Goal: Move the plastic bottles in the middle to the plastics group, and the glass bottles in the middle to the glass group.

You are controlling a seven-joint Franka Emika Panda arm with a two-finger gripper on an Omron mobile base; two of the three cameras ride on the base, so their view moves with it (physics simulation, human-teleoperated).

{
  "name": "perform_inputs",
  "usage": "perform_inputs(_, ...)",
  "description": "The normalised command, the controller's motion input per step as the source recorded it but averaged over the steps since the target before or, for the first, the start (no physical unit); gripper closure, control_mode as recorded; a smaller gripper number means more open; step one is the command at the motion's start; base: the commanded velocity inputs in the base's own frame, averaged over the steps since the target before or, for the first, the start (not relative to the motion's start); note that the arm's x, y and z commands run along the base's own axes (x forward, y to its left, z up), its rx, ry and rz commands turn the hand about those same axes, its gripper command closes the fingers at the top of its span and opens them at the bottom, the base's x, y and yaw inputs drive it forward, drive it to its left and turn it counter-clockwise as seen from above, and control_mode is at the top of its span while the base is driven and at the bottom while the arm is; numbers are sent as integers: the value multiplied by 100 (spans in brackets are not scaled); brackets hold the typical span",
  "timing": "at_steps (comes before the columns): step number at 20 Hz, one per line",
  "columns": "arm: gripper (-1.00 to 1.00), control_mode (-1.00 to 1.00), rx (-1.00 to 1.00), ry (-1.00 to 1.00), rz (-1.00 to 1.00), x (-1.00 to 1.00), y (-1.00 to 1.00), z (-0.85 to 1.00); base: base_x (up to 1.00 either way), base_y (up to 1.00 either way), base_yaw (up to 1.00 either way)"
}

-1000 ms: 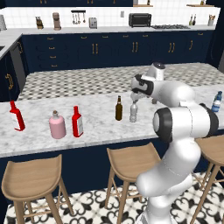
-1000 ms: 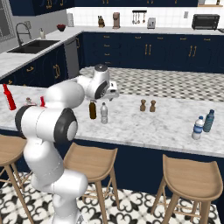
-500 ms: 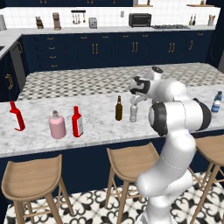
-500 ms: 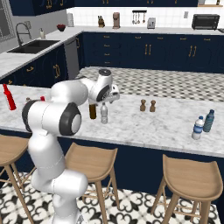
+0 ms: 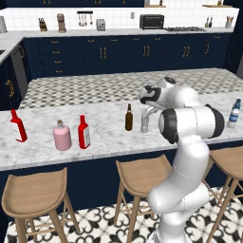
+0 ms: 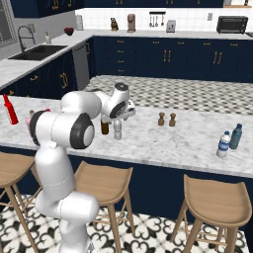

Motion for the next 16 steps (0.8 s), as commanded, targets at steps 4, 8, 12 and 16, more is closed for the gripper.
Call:
perform_inputs(4,-100,-100,0,0,5,19,8,-12,0,0,0)
perform_inputs(8,-100,-100,0,0,1,19,1,-11,0,0,0)
perform_inputs(12,-100,-100,0,0,0,13,0,-3,0,0,0)
perform_inputs(16,-100,-100,0,0,0,0,0,-4,0,0,0)
